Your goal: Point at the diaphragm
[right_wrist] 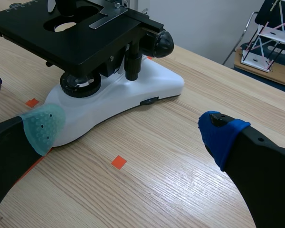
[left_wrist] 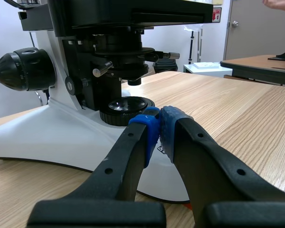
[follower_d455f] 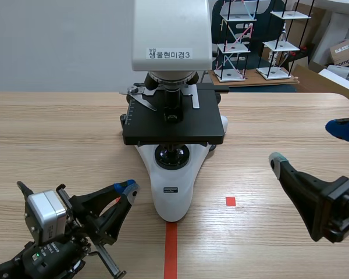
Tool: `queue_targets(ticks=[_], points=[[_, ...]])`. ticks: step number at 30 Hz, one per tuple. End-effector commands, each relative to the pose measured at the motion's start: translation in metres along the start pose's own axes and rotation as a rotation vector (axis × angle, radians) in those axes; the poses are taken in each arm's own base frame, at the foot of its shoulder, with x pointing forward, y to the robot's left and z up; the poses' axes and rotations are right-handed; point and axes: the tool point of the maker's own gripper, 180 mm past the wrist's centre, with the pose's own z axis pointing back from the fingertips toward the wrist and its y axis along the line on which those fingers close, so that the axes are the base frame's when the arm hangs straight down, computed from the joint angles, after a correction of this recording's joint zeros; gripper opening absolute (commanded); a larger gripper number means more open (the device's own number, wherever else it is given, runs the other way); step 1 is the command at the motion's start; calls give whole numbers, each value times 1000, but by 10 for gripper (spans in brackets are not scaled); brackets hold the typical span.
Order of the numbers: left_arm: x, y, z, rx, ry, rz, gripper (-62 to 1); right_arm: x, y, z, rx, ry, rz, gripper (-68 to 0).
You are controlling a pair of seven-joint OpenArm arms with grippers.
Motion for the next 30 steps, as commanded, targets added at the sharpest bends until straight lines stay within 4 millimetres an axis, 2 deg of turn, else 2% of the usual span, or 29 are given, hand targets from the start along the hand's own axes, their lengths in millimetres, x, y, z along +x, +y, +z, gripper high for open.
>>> queue_targets(ticks=[1,30], points=[[8,1,-5,0,-38,0,-590,6,-2,-1,-7,-29,-2,-54],[2,3,-5,9,-7,1,-591,6,-2,-1,-7,-28,-2,-54]])
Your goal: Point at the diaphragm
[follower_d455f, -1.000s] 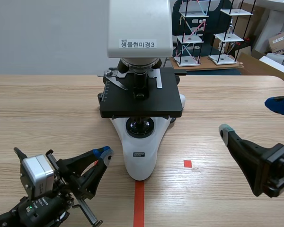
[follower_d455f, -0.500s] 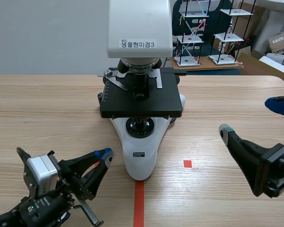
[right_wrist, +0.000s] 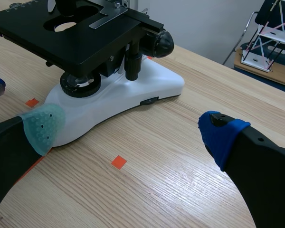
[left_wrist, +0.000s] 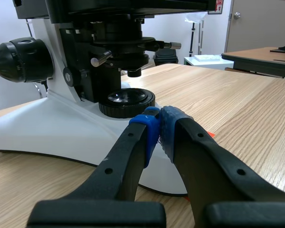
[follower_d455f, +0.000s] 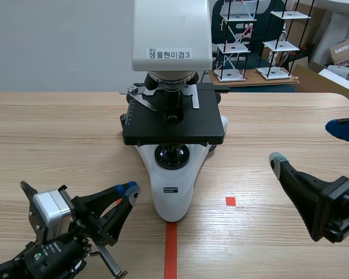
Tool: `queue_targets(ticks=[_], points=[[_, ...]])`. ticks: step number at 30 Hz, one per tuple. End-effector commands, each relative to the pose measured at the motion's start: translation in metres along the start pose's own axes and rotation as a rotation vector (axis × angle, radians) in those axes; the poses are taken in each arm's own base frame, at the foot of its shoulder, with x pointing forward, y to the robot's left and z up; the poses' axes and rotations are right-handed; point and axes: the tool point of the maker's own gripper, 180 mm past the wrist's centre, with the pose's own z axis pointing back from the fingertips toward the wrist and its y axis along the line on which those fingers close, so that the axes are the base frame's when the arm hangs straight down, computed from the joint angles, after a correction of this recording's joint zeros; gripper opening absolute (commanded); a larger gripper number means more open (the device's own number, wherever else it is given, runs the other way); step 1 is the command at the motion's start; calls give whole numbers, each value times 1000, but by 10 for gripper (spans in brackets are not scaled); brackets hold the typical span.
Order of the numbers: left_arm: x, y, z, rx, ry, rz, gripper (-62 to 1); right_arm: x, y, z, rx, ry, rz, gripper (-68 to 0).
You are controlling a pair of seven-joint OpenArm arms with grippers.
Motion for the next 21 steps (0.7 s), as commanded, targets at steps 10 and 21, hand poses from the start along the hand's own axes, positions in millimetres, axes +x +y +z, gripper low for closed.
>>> queue_targets(ticks=[10,21], points=[[10,5,-5,25,-48,5,-591,6,-2,-1,-7,-29,-2,-54],[10,5,-5,25,-48,6,-591,6,-2,-1,-7,-29,-2,-54]])
